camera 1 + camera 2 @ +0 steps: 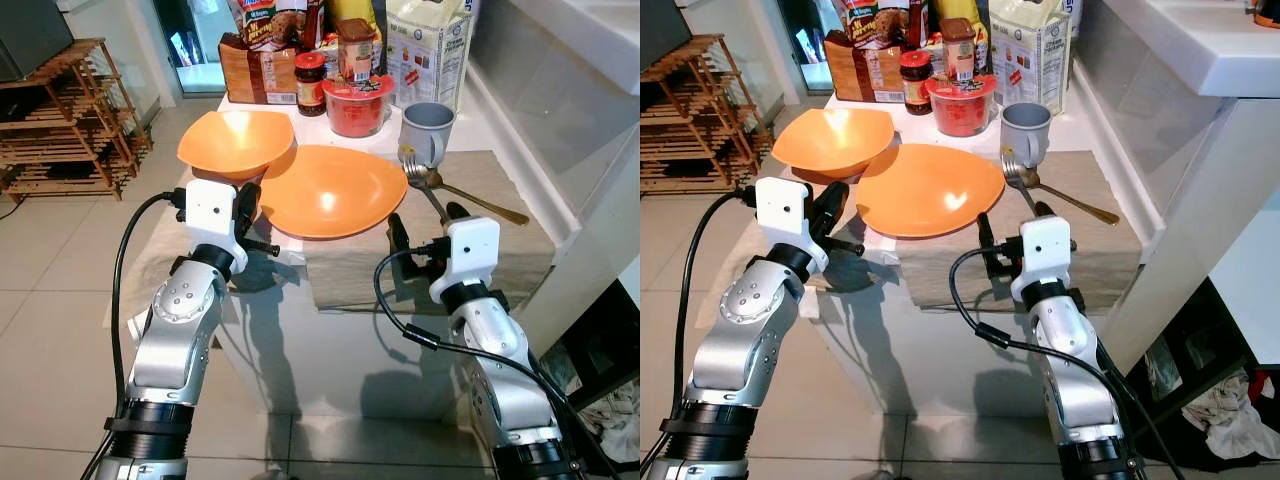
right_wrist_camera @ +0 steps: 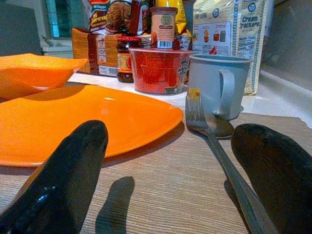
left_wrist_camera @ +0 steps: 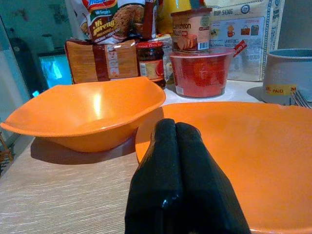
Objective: Setting the table
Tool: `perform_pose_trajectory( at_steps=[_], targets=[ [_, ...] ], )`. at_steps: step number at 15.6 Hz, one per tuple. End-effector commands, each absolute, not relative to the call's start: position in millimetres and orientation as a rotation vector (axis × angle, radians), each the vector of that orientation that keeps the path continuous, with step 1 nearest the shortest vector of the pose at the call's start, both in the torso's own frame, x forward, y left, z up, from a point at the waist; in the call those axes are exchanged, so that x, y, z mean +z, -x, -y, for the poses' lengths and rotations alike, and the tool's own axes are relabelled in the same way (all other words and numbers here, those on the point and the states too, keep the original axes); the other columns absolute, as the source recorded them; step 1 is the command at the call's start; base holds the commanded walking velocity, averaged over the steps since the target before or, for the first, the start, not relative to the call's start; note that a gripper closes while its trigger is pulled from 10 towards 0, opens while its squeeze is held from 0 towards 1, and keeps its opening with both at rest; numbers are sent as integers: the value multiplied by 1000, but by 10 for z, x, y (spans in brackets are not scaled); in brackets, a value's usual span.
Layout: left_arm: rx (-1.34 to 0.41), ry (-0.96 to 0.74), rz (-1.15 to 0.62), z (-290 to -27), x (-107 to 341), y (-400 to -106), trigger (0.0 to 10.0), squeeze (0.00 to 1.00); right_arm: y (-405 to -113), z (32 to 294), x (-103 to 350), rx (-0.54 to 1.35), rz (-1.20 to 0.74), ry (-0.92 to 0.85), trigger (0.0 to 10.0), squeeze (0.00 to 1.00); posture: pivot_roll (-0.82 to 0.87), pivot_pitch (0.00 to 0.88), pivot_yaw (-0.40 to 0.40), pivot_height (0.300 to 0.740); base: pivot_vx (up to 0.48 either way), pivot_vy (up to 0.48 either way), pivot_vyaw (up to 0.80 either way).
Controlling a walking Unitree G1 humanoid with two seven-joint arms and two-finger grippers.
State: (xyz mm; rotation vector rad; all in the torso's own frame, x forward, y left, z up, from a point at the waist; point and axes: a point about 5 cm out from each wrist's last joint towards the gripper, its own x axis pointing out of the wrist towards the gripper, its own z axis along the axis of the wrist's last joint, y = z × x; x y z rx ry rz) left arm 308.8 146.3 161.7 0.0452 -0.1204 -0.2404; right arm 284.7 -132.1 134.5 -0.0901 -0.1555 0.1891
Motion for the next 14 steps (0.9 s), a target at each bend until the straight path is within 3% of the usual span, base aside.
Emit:
perform_pose_trajectory(
  at_steps=[1, 6, 14],
  targets=[
    [-248, -35, 116, -1475, 1629, -3098, 10000, 0, -2841, 1312, 1382, 190, 165, 90, 10000, 0, -102, 0, 103, 740, 0, 0, 0],
    [-270, -48, 106, -1495, 1691, -3206, 10000, 0, -2829, 1301, 1376, 189, 161, 87, 10000, 0, -103, 0, 108, 740, 0, 0, 0],
    [-275, -30, 132, -1402, 1714, -3168, 10000, 0, -2829, 1283, 1349, 197, 150, 89, 10000, 0, -103, 0, 104, 740, 471, 0, 0]
  ],
)
